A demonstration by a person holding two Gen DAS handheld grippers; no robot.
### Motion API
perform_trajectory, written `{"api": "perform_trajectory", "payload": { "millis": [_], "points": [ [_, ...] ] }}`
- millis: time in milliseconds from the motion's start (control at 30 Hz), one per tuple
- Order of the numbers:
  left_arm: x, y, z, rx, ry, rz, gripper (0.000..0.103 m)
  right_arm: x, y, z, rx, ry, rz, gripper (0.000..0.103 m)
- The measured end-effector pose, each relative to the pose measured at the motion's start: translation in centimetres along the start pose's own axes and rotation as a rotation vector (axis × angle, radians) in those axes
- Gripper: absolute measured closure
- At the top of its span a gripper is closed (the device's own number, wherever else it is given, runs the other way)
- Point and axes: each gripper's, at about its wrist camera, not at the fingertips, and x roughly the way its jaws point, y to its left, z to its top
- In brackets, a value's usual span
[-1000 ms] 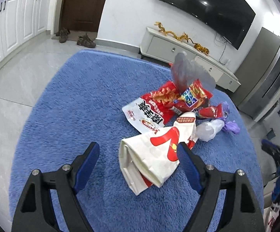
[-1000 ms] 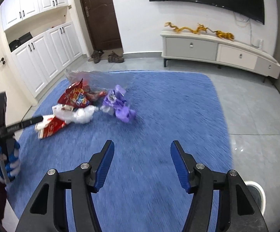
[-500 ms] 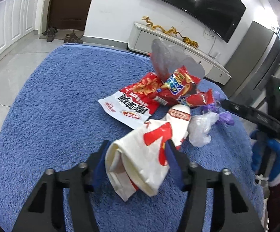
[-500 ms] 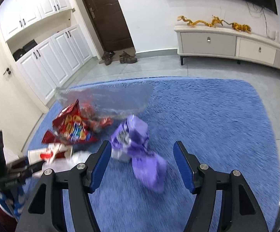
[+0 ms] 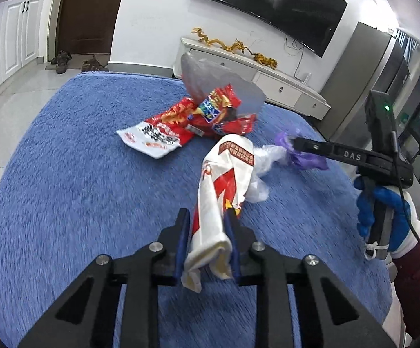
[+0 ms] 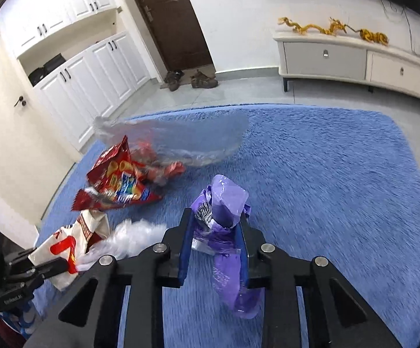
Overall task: Collect trash
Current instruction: 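Grasp the white-and-red bag with the left gripper while the right grasps the purple wrapper, then carry the white-and-red bag and purple wrapper over the bin and release both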
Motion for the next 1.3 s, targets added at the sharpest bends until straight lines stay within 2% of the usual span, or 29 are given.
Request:
{"api": "perform_trajectory", "payload": {
  "millis": [267, 400, 533, 733, 1033, 1233, 1300],
  "points": [
    [-3.7, -0.4, -2.6, -0.028, -0.015, 0.019, 0.081, -6.3, -0.9, -5.2, -0.035, -0.005, -0.065, 0.094],
    [-5.8, -1.0, -3.2, -0.023, -0.037, 0.022, 0.081, -9.4, -1.7, -7.0, -0.020, -0.035, -0.068, 0.094],
    [-7.6, -2.1, -3.4, -0.005, -0.060, 0.008, 0.081, -12.7, -2.1, -8.8, 0.000, -0.077, -0.081, 0.094],
    [-8.6, -5.3, -3.1, 0.039, -0.071, -0.035, 0.082, -17.5, -5.1, -11.1, 0.055, -0.138, -0.119, 0.094],
    [-6.5, -12.4, -1.2, 0.099, -0.022, -0.157, 0.084, -23.5, -11.5, -15.8, 0.168, -0.201, -0.219, 0.094],
    [-4.0, -20.4, 1.6, 0.205, 0.005, -0.254, 0.084, -26.2, -16.6, -19.4, 0.270, -0.229, -0.268, 0.094],
    [-2.7, -24.2, 2.4, 0.260, 0.014, -0.291, 0.084, -26.8, -18.3, -20.5, 0.306, -0.233, -0.283, 0.094]
  ]
}}
